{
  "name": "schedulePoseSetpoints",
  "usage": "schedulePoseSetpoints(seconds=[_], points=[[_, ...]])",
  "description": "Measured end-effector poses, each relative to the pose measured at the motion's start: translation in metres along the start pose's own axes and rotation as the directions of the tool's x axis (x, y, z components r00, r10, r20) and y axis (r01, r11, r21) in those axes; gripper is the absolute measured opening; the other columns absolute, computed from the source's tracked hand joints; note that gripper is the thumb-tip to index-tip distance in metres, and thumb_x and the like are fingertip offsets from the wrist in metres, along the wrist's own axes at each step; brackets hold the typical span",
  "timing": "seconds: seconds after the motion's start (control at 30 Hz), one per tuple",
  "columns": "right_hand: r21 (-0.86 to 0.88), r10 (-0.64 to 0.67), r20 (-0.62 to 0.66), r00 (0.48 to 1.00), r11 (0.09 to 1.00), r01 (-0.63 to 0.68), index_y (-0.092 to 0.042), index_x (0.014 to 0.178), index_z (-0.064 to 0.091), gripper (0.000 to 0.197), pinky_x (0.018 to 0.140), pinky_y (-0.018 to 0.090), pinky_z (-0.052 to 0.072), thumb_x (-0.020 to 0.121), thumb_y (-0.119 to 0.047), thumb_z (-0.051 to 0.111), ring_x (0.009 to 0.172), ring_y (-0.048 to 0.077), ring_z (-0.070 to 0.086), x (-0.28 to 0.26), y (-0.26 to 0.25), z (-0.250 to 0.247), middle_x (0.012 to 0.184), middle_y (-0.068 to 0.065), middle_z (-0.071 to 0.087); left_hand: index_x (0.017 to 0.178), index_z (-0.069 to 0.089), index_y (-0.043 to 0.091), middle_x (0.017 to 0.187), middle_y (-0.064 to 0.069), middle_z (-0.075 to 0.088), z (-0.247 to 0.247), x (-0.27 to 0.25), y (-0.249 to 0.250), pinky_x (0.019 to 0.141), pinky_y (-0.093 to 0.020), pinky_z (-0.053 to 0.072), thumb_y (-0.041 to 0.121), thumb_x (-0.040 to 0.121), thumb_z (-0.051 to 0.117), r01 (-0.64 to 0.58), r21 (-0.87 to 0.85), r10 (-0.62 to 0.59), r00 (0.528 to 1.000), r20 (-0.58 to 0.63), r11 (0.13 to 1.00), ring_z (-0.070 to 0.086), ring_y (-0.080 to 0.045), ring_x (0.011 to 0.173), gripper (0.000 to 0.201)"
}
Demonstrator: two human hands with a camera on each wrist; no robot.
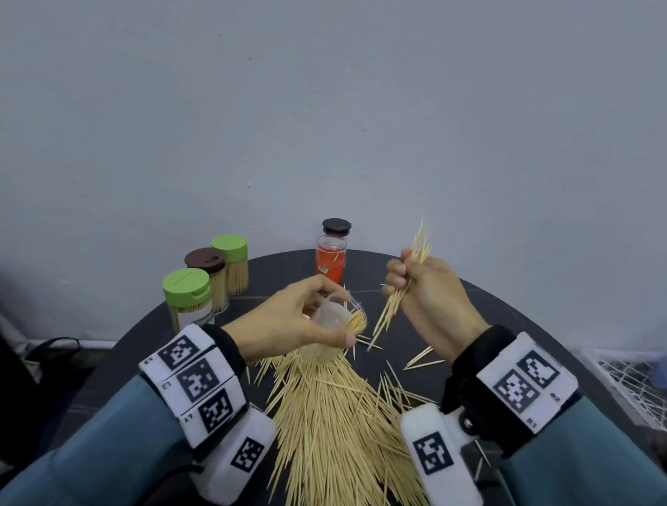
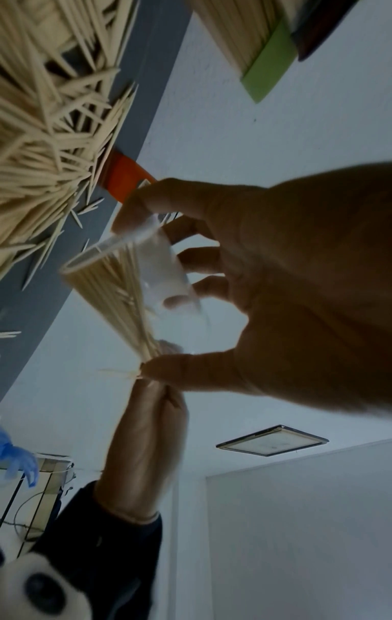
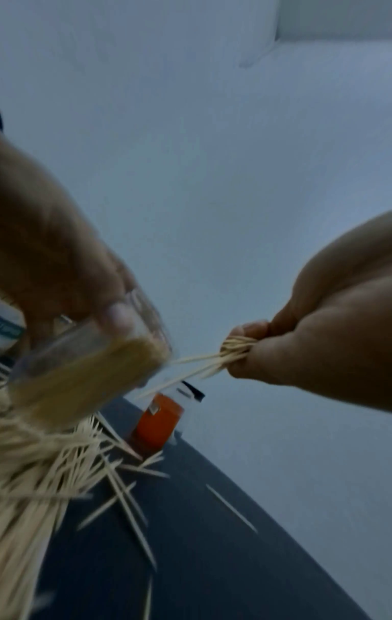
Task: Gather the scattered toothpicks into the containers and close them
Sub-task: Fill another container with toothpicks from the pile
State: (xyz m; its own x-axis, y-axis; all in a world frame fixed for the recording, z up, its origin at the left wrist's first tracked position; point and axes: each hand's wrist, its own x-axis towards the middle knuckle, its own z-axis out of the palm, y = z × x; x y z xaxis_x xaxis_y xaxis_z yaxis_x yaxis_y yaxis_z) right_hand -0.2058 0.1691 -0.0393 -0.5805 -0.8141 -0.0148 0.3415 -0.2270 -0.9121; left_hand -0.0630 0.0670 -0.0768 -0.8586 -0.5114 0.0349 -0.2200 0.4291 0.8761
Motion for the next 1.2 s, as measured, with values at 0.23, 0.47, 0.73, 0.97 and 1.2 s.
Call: schedulePoseSetpoints(seconds=[0.23, 0.47, 0.73, 0.97, 1.2], points=[[0.119, -0.195, 0.017, 0.981, 0.974, 0.192, -0.014, 0.085, 0.039, 0.026, 0.053, 0.017, 0.036, 0.103, -0.006, 0.022, 0.05, 0.006, 0.035, -0.009, -0.008, 0.017, 0.064, -0.002, 0.037, 0.107, 0.063, 0.03, 0.111, 0.003, 0.063, 0.003, -0.003, 0.006, 0.082, -0.035, 0.057, 0.032, 0.062, 0.087, -0.007, 0.063, 0.006, 1.0, 0.019, 0.998, 0.061, -0.016, 0.098, 0.051], [-0.083, -0.167, 0.103, 0.981, 0.981, 0.176, -0.016, 0.088, 0.044, 0.024, 0.06, 0.021, 0.049, 0.103, -0.013, 0.025, 0.057, 0.005, 0.05, -0.019, 0.019, 0.018, 0.068, -0.003, 0.046, 0.096, 0.064, 0.026, 0.102, -0.007, 0.064, 0.009, -0.004, 0.008, 0.057, -0.022, 0.05, 0.029, 0.06, 0.089, 0.0, -0.047, -0.001, 1.0, -0.019, 0.999, 0.058, -0.009, 0.078, 0.045], [-0.206, -0.117, 0.224, 0.967, 0.965, 0.164, -0.012, 0.105, 0.048, 0.019, 0.071, 0.012, 0.052, 0.102, -0.015, 0.029, 0.083, -0.005, 0.065, -0.026, 0.035, 0.017, 0.102, -0.004, 0.067, 0.111, 0.066, 0.021, 0.098, -0.001, 0.066, 0.005, -0.004, 0.009, 0.06, -0.025, 0.053, 0.031, 0.061, 0.084, -0.032, -0.131, 0.018, 0.994, -0.106, 0.991, 0.058, 0.004, 0.072, 0.054], [-0.247, -0.082, 0.18, 0.98, 0.961, 0.126, -0.003, 0.117, 0.057, 0.035, 0.07, 0.013, 0.052, 0.101, -0.024, 0.035, 0.098, 0.006, 0.064, -0.024, 0.036, 0.015, 0.113, 0.0, 0.066, 0.111, 0.065, 0.019, 0.094, 0.002, 0.07, 0.005, -0.006, 0.012, 0.061, -0.022, 0.053, 0.033, 0.059, 0.082, -0.041, -0.15, 0.027, 0.996, -0.09, 0.988, 0.062, 0.004, 0.074, 0.057], [-0.345, -0.019, 0.183, 0.983, 0.935, 0.083, -0.014, 0.098, 0.06, 0.026, 0.062, 0.0, 0.043, 0.101, -0.016, 0.034, 0.082, -0.01, 0.059, -0.026, 0.038, 0.013, 0.098, -0.008, 0.064, 0.118, 0.063, 0.034, 0.105, 0.002, 0.069, 0.001, -0.006, 0.009, 0.076, -0.03, 0.055, 0.046, 0.053, 0.082, -0.039, -0.162, 0.024, 0.996, -0.091, 0.986, 0.064, -0.016, 0.099, 0.068]])
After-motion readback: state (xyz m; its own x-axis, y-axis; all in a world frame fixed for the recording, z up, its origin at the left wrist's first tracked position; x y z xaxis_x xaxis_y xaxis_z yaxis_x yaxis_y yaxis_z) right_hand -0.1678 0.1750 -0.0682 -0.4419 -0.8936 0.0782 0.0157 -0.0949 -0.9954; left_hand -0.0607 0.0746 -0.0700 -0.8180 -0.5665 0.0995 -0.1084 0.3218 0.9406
